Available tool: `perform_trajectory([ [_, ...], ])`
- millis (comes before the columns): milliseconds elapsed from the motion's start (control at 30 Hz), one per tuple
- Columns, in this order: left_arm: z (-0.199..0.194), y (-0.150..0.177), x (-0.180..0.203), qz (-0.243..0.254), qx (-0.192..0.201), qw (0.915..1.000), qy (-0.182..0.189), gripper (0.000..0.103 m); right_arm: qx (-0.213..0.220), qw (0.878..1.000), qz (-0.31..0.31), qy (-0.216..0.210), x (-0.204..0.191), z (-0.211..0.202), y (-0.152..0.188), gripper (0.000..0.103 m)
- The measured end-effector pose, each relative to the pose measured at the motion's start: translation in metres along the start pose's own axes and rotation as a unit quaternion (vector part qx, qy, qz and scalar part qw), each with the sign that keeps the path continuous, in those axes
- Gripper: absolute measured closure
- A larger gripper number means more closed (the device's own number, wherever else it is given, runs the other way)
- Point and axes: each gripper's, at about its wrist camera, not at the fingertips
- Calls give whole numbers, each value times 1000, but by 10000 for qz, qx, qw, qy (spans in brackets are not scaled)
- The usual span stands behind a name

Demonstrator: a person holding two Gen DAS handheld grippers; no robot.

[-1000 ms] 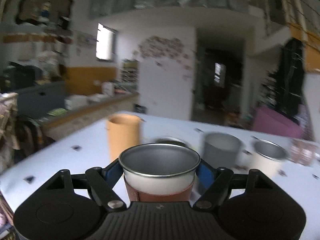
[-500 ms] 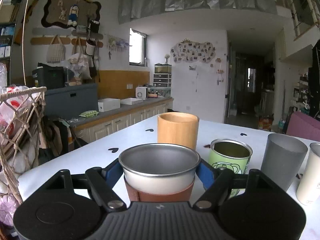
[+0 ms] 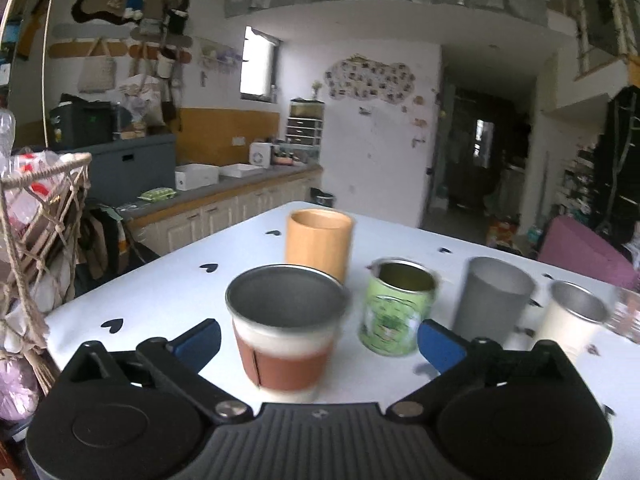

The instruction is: Flip cup upright

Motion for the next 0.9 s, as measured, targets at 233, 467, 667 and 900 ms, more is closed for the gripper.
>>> perform_trajectory([
  [233, -46, 2, 20, 399, -144, 9989, 207, 0, 369, 9993, 100, 17, 4, -1, -24, 18],
  [467, -72, 16, 29, 445, -309, 9976, 422, 0, 516, 9986, 117, 71, 4, 1, -36, 6],
  [667, -82, 27, 37, 526, -385, 9967, 477, 0, 406, 9989, 229, 83, 8, 8, -39, 3],
  [900, -92, 32, 47, 587, -323, 9962, 552, 0, 359, 9990, 217, 163, 8, 9, -37, 1],
])
Point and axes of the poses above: each gripper's, at about its wrist camera, not at the fingertips, and z roughly the way its jaws point, x to its right, y to its underside, and after that the axes turned 4 degrees about -z, right-handed
